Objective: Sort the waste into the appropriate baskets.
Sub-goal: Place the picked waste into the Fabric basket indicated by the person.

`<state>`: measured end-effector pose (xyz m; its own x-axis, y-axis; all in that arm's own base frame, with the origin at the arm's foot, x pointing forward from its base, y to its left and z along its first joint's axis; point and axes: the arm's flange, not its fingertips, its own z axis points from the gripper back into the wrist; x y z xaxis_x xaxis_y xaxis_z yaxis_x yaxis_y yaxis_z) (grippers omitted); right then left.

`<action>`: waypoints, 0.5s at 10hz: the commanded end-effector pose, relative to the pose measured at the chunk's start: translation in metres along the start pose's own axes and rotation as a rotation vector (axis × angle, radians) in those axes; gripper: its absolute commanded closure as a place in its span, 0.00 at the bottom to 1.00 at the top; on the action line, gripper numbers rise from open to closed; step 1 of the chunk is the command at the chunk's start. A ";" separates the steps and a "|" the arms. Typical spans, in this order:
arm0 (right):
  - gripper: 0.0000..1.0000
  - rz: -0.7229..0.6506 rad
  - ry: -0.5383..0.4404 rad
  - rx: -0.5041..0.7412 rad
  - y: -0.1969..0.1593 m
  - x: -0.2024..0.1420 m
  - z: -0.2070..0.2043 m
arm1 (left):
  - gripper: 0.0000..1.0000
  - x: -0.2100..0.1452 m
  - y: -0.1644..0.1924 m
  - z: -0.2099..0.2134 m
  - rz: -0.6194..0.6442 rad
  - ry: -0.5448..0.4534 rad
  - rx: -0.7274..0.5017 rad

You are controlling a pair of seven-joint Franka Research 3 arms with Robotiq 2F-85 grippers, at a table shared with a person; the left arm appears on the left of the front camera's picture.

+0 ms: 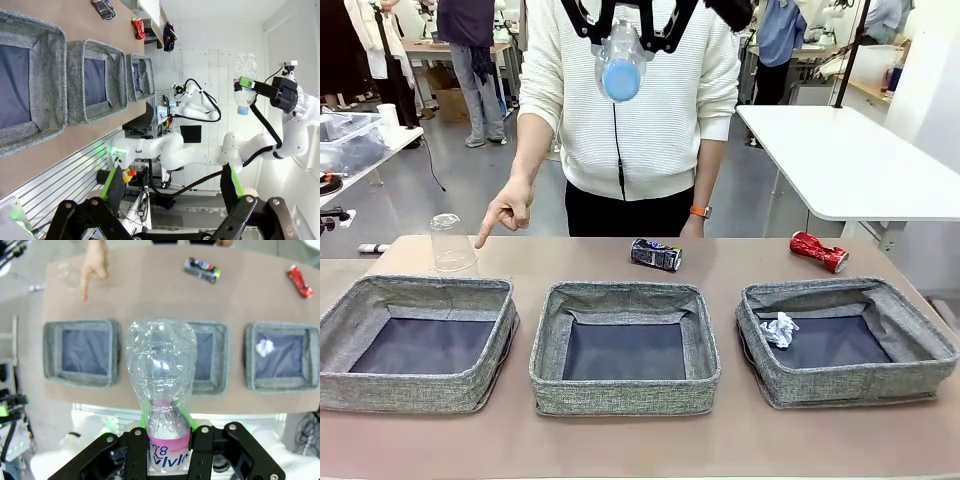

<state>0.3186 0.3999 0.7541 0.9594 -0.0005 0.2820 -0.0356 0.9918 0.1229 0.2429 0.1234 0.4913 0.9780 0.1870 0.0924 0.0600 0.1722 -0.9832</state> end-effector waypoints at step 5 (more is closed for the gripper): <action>0.78 0.144 -0.028 0.109 -0.010 0.007 -0.028 | 0.00 -0.001 -0.004 -0.001 0.003 -0.004 -0.022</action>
<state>0.3284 0.4006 0.7501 0.9520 0.0385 0.3037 -0.0845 0.9866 0.1398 0.2429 0.1234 0.4913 0.9780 0.1871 0.0922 0.0598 0.1721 -0.9833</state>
